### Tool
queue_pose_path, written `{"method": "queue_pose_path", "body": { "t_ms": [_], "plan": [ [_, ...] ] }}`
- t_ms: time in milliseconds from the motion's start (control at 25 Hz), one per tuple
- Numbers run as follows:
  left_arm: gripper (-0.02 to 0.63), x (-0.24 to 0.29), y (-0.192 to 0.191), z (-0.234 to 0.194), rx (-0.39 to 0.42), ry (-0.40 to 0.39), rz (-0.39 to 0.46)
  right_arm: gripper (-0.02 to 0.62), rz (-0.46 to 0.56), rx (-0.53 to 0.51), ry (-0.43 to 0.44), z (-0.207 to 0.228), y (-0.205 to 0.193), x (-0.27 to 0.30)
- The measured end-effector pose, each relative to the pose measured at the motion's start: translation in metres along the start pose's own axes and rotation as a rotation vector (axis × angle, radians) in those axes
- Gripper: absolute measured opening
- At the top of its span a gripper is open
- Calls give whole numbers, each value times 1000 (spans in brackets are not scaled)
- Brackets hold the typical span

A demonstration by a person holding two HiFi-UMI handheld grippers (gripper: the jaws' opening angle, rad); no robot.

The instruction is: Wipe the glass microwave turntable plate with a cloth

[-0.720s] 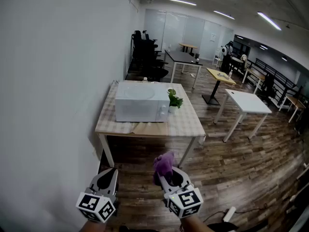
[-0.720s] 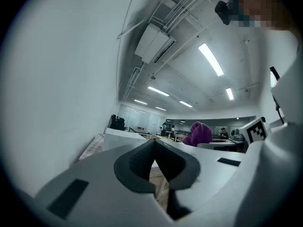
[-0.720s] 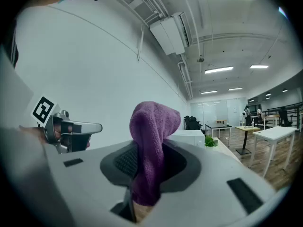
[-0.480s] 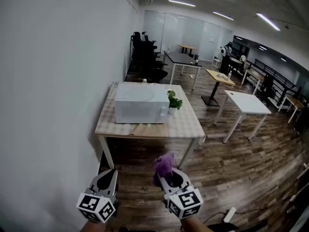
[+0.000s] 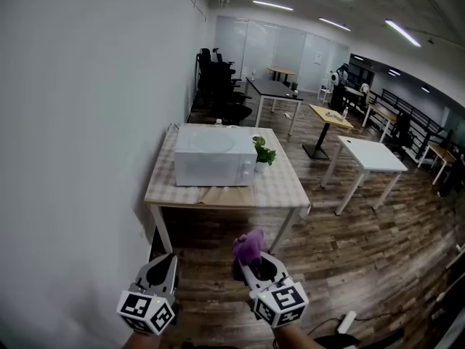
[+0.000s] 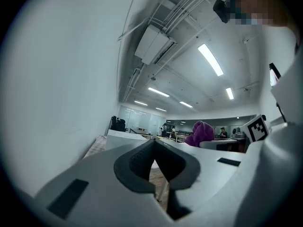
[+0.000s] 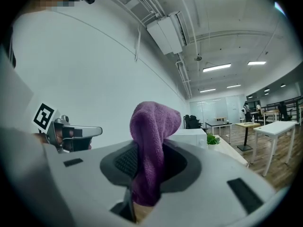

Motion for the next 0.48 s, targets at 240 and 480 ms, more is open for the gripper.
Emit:
{"method": "queue_pose_path", "body": {
  "t_ms": [240,480],
  "plan": [
    [8,-2,7,-14,63,0,1,114,13,0,1,-10,3,9],
    [8,1,8,-34,52,-27,0,114,12,-2,-38,-15,2,20]
  ]
}}
Point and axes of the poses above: the fingertips, and each gripper's own axes: x forward along the fingers, z to its right, y out of its top, the point moved 2 cm from there along -x, backward along the fingers, and after that the axes turned 8 degrees about z, right-handed, at the moved point
